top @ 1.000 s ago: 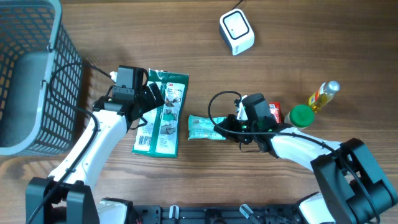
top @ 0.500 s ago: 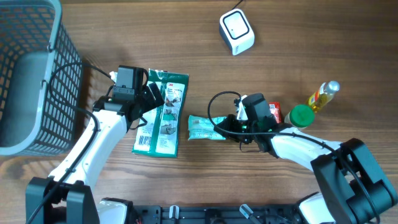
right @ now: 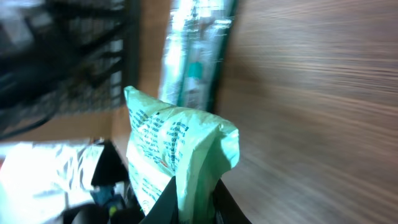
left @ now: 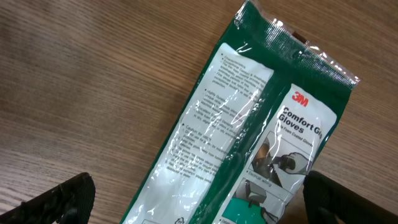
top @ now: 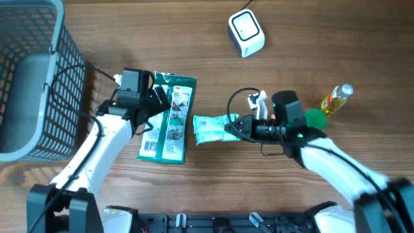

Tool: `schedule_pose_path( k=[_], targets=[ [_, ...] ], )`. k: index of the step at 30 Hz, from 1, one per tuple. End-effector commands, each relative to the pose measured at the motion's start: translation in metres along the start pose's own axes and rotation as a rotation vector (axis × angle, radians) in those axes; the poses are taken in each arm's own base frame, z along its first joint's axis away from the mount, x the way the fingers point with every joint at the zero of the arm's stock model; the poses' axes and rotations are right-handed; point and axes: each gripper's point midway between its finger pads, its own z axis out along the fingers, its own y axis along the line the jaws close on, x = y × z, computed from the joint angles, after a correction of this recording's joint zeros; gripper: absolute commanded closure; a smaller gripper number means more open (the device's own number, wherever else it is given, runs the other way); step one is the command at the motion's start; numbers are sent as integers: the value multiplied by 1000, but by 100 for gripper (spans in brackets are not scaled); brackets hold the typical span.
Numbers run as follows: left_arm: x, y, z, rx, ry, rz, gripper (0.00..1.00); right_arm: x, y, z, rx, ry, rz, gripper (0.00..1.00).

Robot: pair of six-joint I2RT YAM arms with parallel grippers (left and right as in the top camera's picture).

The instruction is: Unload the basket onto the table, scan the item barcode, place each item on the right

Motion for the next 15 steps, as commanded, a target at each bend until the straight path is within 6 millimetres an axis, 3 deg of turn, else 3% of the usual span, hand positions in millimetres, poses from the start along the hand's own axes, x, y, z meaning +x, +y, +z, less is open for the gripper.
schedule_pose_path(
  k=[1,6,15],
  targets=[
    [-5,2,-2,-9,-17,3,0,6,43,-24,-104,-20,-229,96],
    [-5,2,-2,-9,-17,4,0,12,73,-53,-124,-94,-413,96],
    [-5,2,-2,-9,-17,4,0,29,65,-65,-50,-73,-470,96]
  ],
)
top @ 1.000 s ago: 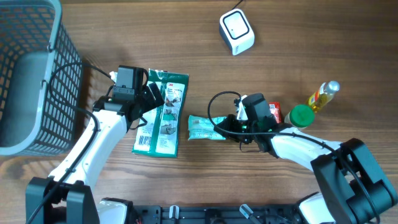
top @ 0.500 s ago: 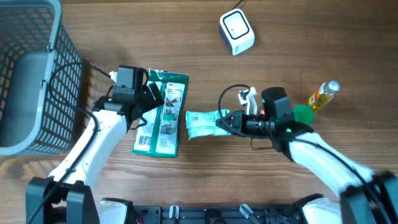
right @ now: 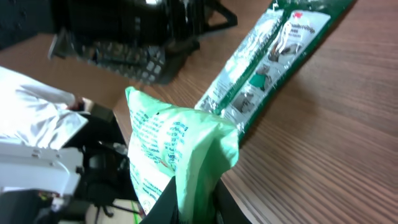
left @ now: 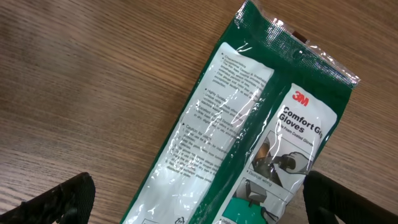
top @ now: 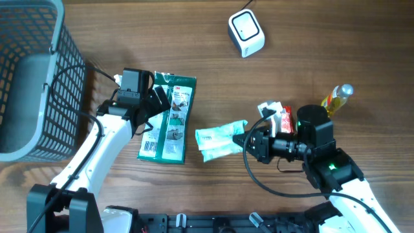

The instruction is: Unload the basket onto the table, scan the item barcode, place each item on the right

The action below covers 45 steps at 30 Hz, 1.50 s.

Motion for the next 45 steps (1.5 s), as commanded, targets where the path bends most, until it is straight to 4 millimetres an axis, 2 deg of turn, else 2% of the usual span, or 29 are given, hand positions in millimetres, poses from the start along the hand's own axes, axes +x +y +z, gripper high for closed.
schedule_pose_path(
  k=[1,13,17,21,26,31,34,35,38,40,45],
  targets=[
    [-5,1,-2,-9,-17,4,0,4,0,-3,15,19,-79,96],
    [-5,1,-2,-9,-17,3,0,-9,24,-20,35,61,-32,96],
    [-5,1,-2,-9,-17,4,0,-9,23,-20,44,62,-32,96],
    [-5,1,-2,-9,-17,4,0,-20,10,-23,153,46,-15,96],
    [-5,1,-2,-9,-17,4,0,-61,-3,-45,408,91,-64,96],
    [-5,1,-2,-9,-17,4,0,-120,-10,-65,642,216,-97,96],
    [-5,1,-2,-9,-17,3,0,-161,-34,-70,819,246,-122,96],
    [-5,1,-2,-8,-17,4,0,-183,-51,-70,908,238,-168,96],
    [-5,1,-2,-9,-17,4,0,-216,-88,-58,1031,232,-301,96],
    [-5,1,-2,-9,-17,3,0,-231,-109,-51,1098,211,-333,96],
    [-5,1,-2,-9,-17,3,0,-254,-155,-33,1235,202,-411,96]
  ],
)
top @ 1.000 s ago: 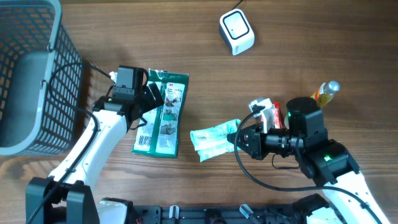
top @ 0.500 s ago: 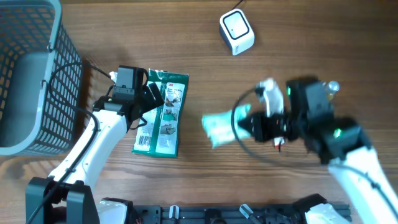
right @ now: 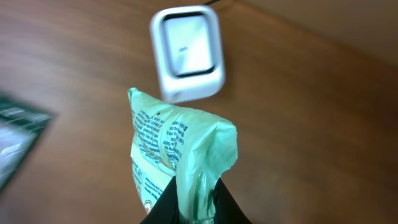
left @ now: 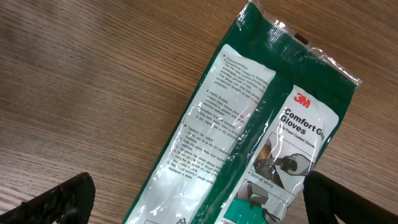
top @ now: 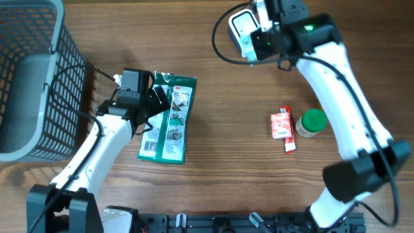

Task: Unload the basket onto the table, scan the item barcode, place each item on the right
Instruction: 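Lift the wipes pack with the right gripper up to the white scanner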

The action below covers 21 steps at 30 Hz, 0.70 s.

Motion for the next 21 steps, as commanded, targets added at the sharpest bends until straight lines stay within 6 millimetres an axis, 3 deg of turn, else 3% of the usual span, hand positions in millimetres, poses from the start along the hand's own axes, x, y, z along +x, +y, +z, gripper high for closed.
schedule_pose_path(
  k=[1,8,15,21],
  targets=[
    [-4,1,-2,-3,-13,4,0,-12,-26,23,194,-2,-89,96],
    [-4,1,-2,-3,-13,3,0,-34,-25,65,371,-24,-275,96],
    [-4,1,-2,-3,-13,3,0,-62,-5,90,527,-63,-514,96],
    [-4,1,-2,-3,-13,3,0,-79,-3,106,722,-56,-643,96]
  ],
)
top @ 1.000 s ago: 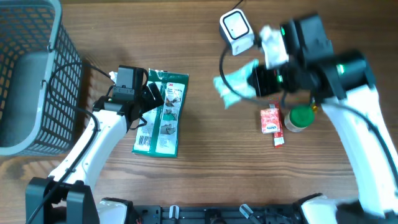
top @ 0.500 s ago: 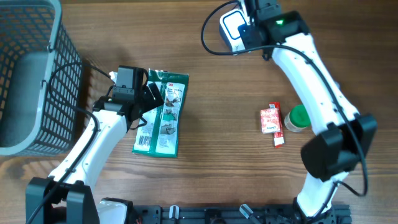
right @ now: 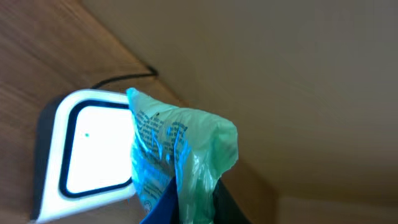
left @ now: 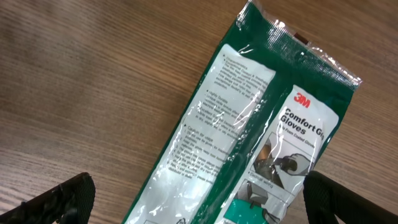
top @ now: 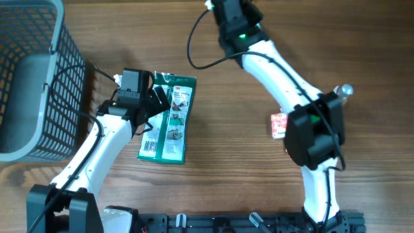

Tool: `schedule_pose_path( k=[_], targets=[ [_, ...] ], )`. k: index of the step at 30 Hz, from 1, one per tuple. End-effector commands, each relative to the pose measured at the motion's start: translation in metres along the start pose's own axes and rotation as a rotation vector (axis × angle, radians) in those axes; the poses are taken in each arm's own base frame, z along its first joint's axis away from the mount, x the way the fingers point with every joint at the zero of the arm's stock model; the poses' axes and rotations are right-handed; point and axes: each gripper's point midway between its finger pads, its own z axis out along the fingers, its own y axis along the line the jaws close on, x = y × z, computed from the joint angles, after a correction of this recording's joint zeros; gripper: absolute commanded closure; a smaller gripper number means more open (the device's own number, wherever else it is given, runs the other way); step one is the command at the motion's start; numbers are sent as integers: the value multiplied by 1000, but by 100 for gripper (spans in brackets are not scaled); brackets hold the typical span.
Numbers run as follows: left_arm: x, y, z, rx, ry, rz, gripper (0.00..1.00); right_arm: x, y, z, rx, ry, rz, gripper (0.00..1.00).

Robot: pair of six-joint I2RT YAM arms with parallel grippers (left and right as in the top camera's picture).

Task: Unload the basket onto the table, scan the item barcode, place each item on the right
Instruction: 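Lift the wipes pack with the right gripper up to the white scanner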

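A pale green printed pouch (right: 180,146) hangs pinched in my right gripper (right: 186,202), which is shut on its lower end. Right beside it is the white barcode scanner (right: 81,155); its window glows bright and casts blue light on the pouch. In the overhead view my right gripper (top: 228,14) is at the table's back edge and the arm hides the scanner. My left gripper (left: 199,205) is open, its fingertips (left: 65,196) straddling a green 3M Comfort Gloves pack (left: 249,137) that lies flat on the table (top: 169,120).
A grey wire basket (top: 26,77) fills the far left. A red packet (top: 278,124) lies at the right, beside my right arm. A bottle's silver cap (top: 346,90) peeks out behind that arm. The scanner's black cable (right: 124,78) runs to the back wall.
My right gripper, still holding the pouch, has moved from a height above the scanner to close beside its face. The window is now brightly lit. The left arm has not moved.
My right gripper held the green pouch low beside the gloves pack at mid-table, then slightly nearer the front edge. Later it held the pouch over the scanner at the back, and now right at the scanner's lit window. The left gripper stayed open over the gloves pack throughout.
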Motion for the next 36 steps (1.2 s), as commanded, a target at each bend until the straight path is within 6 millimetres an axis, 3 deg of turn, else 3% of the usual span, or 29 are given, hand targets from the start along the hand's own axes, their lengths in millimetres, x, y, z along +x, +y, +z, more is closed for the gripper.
schedule_pose_path(
  k=[1,6,15,24,28,30,33,36],
  targets=[
    [-4,0,-2,-3,-14,3,0,5,-10,12,163,97,-186,96],
    [-4,0,-2,-3,-14,3,0,5,4,16,167,109,-246,96],
    [-5,0,-2,-3,-14,3,0,-3,36,7,61,59,-243,96],
    [-5,1,-2,-3,-14,3,0,9,81,0,-136,52,-265,94],
    [-5,0,-2,-3,-14,3,0,19,102,-5,-249,55,-320,86],
    [-5,0,-2,-3,-14,3,0,19,108,-6,-280,47,-324,87],
    [-5,0,-2,-3,-14,3,0,19,109,-7,-286,48,-282,96],
    [-5,0,-2,-3,-14,3,0,21,90,-8,-215,81,-246,96]
  ],
)
